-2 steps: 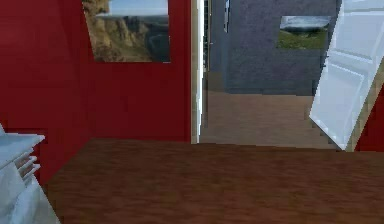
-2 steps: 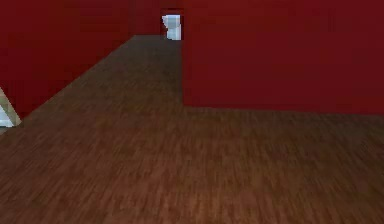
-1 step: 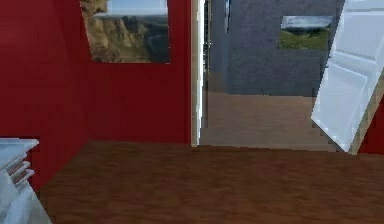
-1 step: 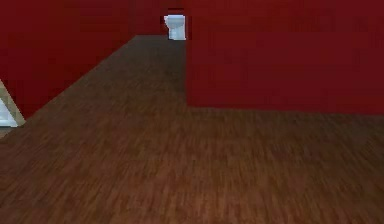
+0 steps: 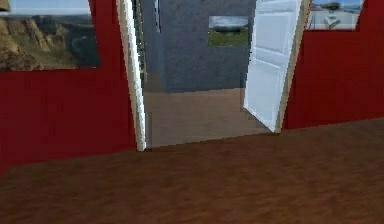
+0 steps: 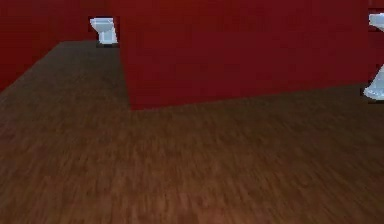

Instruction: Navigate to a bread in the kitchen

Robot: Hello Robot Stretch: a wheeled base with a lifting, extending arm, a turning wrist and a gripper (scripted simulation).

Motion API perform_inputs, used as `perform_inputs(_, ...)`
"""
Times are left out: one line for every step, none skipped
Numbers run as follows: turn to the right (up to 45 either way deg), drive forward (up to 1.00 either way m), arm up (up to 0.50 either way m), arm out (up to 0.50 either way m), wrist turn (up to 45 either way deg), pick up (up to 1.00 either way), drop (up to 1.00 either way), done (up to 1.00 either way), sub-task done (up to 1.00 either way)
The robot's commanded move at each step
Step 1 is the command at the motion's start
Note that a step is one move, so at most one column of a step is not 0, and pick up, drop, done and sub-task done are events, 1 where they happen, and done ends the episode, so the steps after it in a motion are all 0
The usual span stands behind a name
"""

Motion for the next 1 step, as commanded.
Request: perform_inputs(0.0, 1.00, 0.00, 0.00, 0.0, 0.00, 0.00, 0.00, 0.00)
